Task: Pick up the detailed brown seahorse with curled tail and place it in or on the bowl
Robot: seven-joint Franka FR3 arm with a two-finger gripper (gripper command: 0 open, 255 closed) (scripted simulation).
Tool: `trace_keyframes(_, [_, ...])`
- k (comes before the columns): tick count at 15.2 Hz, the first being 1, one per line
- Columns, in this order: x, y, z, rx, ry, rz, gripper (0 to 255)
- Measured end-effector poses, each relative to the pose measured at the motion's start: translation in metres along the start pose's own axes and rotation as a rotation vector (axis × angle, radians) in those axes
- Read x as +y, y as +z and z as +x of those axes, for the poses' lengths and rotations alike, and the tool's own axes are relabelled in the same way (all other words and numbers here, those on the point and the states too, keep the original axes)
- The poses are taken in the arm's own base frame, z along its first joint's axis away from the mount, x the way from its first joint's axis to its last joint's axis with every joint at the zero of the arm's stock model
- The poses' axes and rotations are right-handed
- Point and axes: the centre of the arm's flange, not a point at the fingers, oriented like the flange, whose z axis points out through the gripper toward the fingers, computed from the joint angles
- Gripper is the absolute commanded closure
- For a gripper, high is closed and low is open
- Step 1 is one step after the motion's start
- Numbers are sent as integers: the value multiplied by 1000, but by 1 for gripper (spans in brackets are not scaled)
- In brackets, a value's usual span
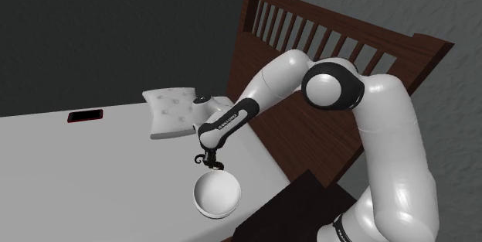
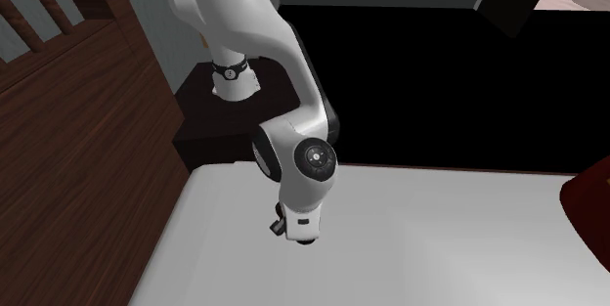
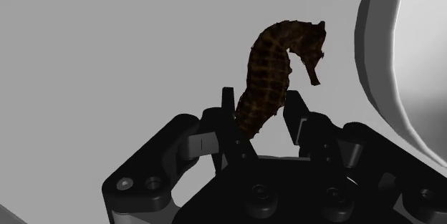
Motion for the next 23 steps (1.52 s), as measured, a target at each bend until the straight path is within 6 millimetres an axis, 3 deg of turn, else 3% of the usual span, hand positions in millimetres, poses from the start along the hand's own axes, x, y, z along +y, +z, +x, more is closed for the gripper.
trace_keyframes(23, [-6,-114,-32,0,0,0,255])
